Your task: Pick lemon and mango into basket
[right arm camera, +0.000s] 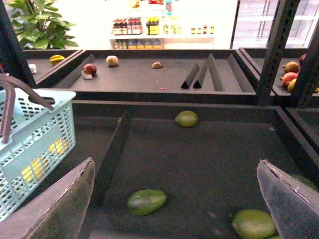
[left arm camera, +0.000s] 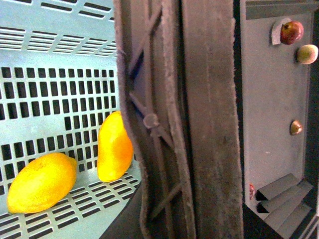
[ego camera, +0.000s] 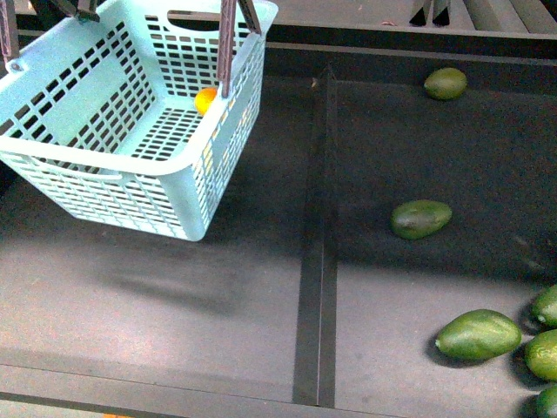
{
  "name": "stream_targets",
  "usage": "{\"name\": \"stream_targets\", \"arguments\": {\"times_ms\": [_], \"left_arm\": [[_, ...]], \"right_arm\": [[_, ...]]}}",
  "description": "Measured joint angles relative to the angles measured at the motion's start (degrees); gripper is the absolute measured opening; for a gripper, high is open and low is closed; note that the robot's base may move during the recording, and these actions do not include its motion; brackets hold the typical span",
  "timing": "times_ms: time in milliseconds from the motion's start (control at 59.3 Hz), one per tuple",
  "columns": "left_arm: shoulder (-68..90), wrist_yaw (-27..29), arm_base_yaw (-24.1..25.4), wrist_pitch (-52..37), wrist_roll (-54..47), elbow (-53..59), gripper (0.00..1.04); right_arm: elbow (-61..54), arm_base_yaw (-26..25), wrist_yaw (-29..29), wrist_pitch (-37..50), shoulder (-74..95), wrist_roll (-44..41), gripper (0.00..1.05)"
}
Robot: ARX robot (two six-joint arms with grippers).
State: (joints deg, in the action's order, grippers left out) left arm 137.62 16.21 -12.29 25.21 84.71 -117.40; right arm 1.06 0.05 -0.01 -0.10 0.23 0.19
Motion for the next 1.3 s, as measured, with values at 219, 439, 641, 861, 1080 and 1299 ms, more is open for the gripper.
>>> {"name": "stream_targets", "arguments": {"times_ms": [219, 439, 641, 861, 1080, 1299], "left_arm": [[-3.6, 0.5, -1.8, -2.9, 0.7, 9.0, 0.19], [-10.1, 2.1, -1.9, -6.1, 4.2, 16.0, 0.65], [-25.0, 9.0, -0.6, -0.4, 3.1, 24.7, 1.00], [-45.5, -5.2, 0.6, -45.0, -39.6, 57.0, 0.72], [-57.7, -8.4, 4.5, -71.7, -79.1, 83.3, 0.27], [-67.7, -11.3, 6.9, -74.8, -83.5, 97.5, 0.04]], "right_arm": [[0.0, 0.0, 0.0, 0.0, 0.0, 0.0, 0.96], [0.0, 0.0, 0.0, 0.0, 0.0, 0.0, 0.96], [0.0, 0.0, 0.0, 0.0, 0.0, 0.0, 0.96], [0.0, 0.0, 0.0, 0.0, 0.0, 0.0, 0.96], [0.0, 0.0, 0.0, 0.0, 0.0, 0.0, 0.96], [0.0, 0.0, 0.0, 0.0, 0.0, 0.0, 0.96]]}}
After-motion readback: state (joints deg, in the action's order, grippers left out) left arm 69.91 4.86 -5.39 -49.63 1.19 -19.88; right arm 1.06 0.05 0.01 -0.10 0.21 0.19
